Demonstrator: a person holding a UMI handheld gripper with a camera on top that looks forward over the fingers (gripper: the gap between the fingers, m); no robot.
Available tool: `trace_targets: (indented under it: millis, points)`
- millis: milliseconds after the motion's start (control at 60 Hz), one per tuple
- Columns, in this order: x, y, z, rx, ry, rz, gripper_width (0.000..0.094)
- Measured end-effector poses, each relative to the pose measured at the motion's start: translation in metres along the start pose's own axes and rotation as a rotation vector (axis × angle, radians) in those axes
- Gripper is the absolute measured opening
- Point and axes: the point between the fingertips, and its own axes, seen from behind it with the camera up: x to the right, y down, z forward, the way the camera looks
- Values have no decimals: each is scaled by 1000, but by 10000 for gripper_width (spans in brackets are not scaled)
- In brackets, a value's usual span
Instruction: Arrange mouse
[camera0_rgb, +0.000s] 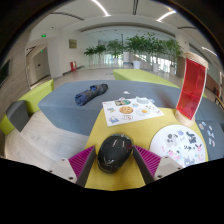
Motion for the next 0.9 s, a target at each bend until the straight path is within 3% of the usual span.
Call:
trace_targets:
  millis: [83, 167, 333, 417, 550, 650, 767, 850, 900]
  points:
    - [2, -7, 13, 11, 30, 6, 788]
    - [3, -10, 18, 21, 53, 14, 637]
    - [-5, -15, 11, 22, 27, -8, 470]
    - [0, -48, -12, 87, 0, -8, 461]
    - [92, -95, -51, 191, 130, 14, 440]
    - [167, -62, -53, 118, 207, 109, 438]
    - [198, -1, -41, -9, 213, 172, 439]
    - [202, 21, -35, -47, 212, 172, 440]
    - [203, 19, -35, -27, 211, 172, 440]
